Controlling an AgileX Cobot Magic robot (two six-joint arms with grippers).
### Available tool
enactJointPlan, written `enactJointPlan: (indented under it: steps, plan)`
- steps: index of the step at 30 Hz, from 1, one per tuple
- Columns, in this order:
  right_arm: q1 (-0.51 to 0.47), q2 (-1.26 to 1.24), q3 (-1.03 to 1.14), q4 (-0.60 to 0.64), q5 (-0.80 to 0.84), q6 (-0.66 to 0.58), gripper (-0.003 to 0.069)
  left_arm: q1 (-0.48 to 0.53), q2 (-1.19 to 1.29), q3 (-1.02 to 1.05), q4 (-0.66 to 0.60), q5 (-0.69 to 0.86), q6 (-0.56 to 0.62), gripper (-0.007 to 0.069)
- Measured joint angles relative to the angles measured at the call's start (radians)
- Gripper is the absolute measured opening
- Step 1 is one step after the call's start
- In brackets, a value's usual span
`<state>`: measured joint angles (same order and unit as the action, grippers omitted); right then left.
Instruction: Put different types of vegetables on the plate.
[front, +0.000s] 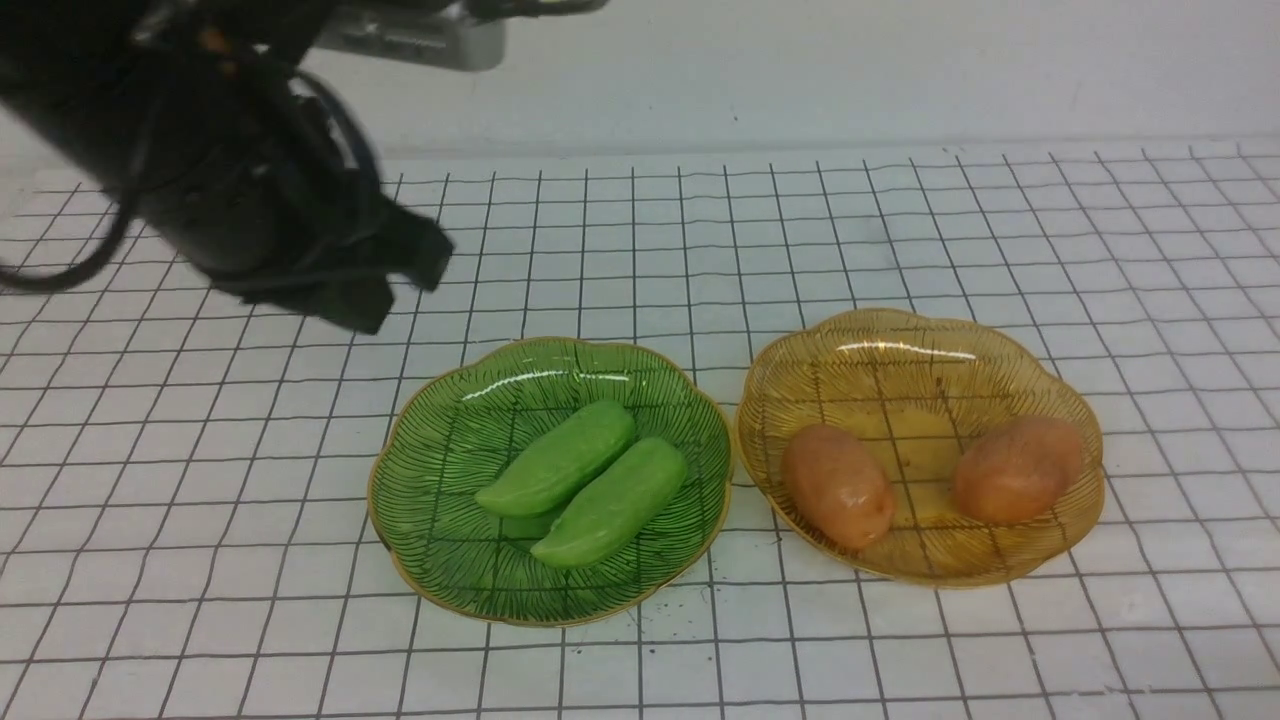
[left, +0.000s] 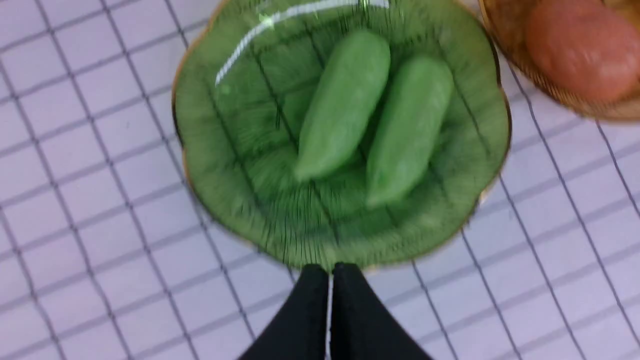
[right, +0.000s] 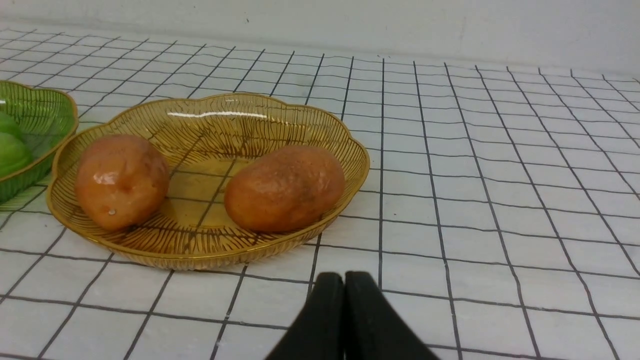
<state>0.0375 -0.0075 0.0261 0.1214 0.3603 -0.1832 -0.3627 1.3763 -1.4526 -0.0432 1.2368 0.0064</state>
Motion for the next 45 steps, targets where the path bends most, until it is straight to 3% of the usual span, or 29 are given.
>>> enactJointPlan:
  steps: [8, 15, 19, 25, 42, 45]
  plan:
    - [0.041, 0.0, -0.001, 0.0, 0.007, 0.001, -0.0014, 0.0, -0.627, 0.452, -0.013, -0.03, -0.067, -0.0008]
    - [0.077, 0.0, -0.001, 0.0, 0.007, 0.001, -0.0014, 0.0, -1.091, 0.773, -0.093, -0.23, -0.078, -0.0008]
    - [0.077, 0.0, -0.001, -0.001, 0.007, 0.002, -0.0014, 0.0, -1.249, 0.915, -0.079, -0.439, -0.081, -0.0008]
    - [0.077, 0.0, -0.001, -0.001, 0.007, 0.004, -0.0014, 0.0, -1.323, 0.982, -0.097, -0.624, -0.085, -0.0008]
    - [0.077, 0.0, -0.001, -0.001, 0.007, 0.004, -0.0014, 0.0, -1.327, 0.994, -0.098, -0.636, -0.081, -0.0008]
    - [0.078, 0.0, -0.001, -0.001, 0.007, 0.004, -0.0014, 0.0, -1.328, 1.054, -0.041, -0.673, -0.047, -0.0008]
